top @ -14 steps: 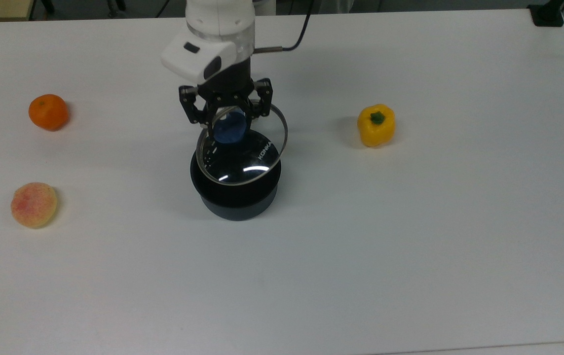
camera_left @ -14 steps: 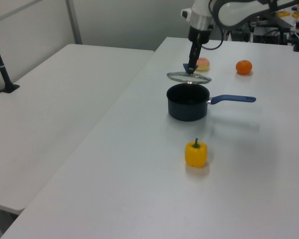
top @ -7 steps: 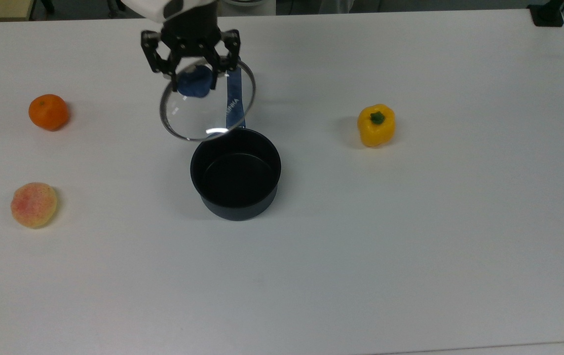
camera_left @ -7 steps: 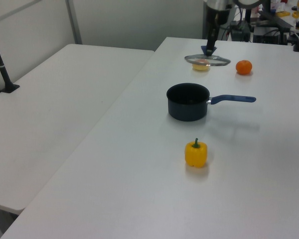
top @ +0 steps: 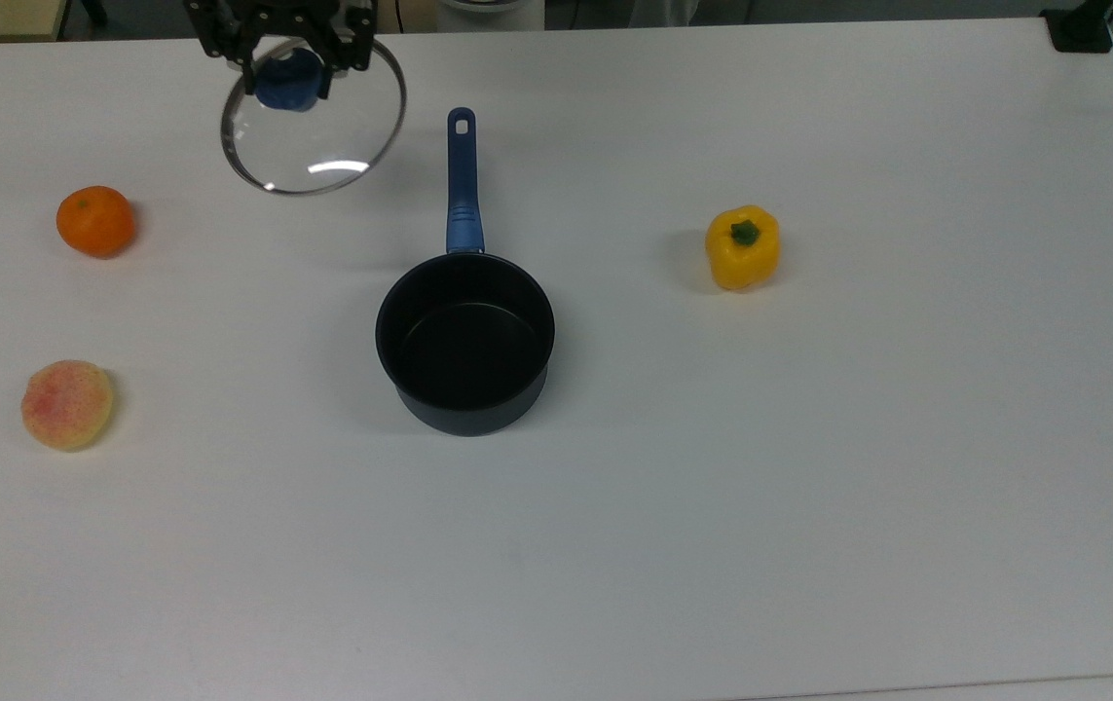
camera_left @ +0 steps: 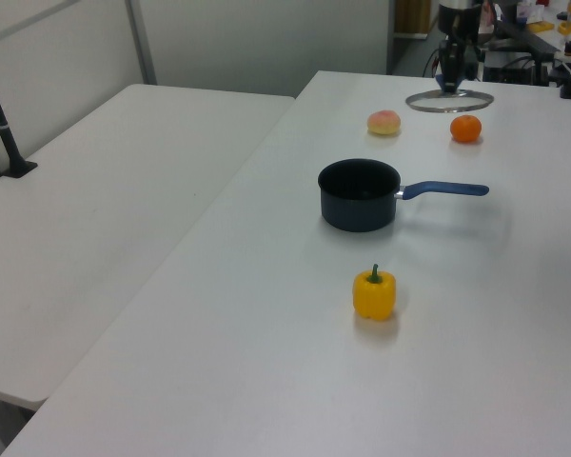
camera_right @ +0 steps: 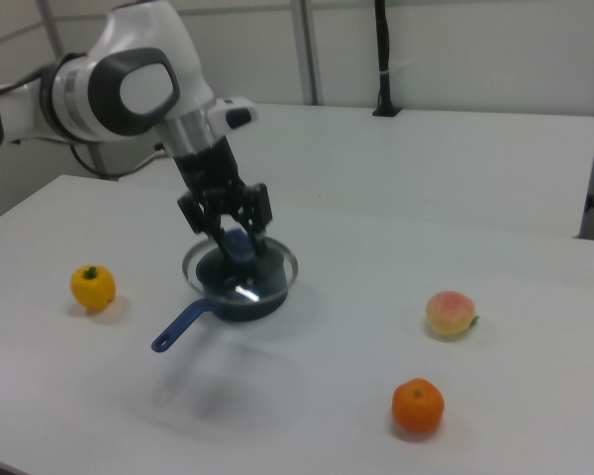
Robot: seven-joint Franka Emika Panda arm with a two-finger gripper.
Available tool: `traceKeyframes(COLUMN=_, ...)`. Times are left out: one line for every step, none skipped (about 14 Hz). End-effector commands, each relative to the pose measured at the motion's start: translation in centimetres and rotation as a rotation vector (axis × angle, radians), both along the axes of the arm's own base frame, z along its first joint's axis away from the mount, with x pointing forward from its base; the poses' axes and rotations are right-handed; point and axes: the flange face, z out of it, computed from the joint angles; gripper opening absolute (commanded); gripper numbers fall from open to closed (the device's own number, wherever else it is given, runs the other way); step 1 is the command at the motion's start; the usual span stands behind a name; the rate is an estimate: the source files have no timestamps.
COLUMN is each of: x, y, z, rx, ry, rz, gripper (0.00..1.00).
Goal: Open lid
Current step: 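Carry the lid beside the saucepan handle and lower it onto the table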
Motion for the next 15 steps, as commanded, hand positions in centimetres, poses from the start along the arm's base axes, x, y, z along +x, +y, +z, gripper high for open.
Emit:
traceKeyframes(x=-3.5, y=-2.5, z=-3.5, rx=-0.062, ry=0.100, rz=0.017, gripper=0.13)
traceKeyframes(x=-3.8, y=-3.0, z=-4.4, rx=-0.066, ry=0.121, rz=0.031, gripper=0.13)
traceKeyframes(x=-4.3, y=-3.5, z=-5.7, rx=-0.063, ry=0.155, rz=0.055, gripper=0.13)
traceKeyframes(x=-5.0, y=-4.1, z=-7.0, rx=-0.055, ry=0.192, rz=0.078, gripper=0.13)
traceKeyframes(x=-5.4, y=-4.1, z=-7.9, rx=-0.058, ry=0.216, rz=0.091, gripper=0.13)
traceKeyframes(x=-5.8, y=-3.9, z=-9.0, rx=-0.071, ry=0.242, rz=0.104, gripper=0.13)
traceKeyframes(x=-6.5, y=-3.4, z=-10.8, rx=-0.099, ry=0.282, rz=0.123, gripper=0.13)
traceKeyframes(x=-6.8, y=-3.2, z=-11.9, rx=-0.109, ry=0.299, rz=0.131, gripper=0.13)
traceKeyframes(x=-6.9, y=-2.8, z=-12.9, rx=-0.110, ry=0.301, rz=0.122, gripper=0.13)
traceKeyframes(x=-7.1, y=-2.6, z=-13.6, rx=-0.111, ry=0.293, rz=0.108, gripper=0.13)
traceKeyframes(x=-7.1, y=-2.2, z=-14.3, rx=-0.113, ry=0.272, rz=0.094, gripper=0.13)
traceKeyframes(x=-7.2, y=-1.9, z=-15.1, rx=-0.115, ry=0.251, rz=0.073, gripper=0.13)
traceKeyframes(x=-7.0, y=-1.4, z=-15.8, rx=-0.127, ry=0.225, rz=0.057, gripper=0.13)
traceKeyframes(x=-6.7, y=-0.7, z=-16.7, rx=-0.141, ry=0.202, rz=0.040, gripper=0.13)
traceKeyframes(x=-6.4, y=-0.1, z=-17.7, rx=-0.162, ry=0.165, rz=0.010, gripper=0.13)
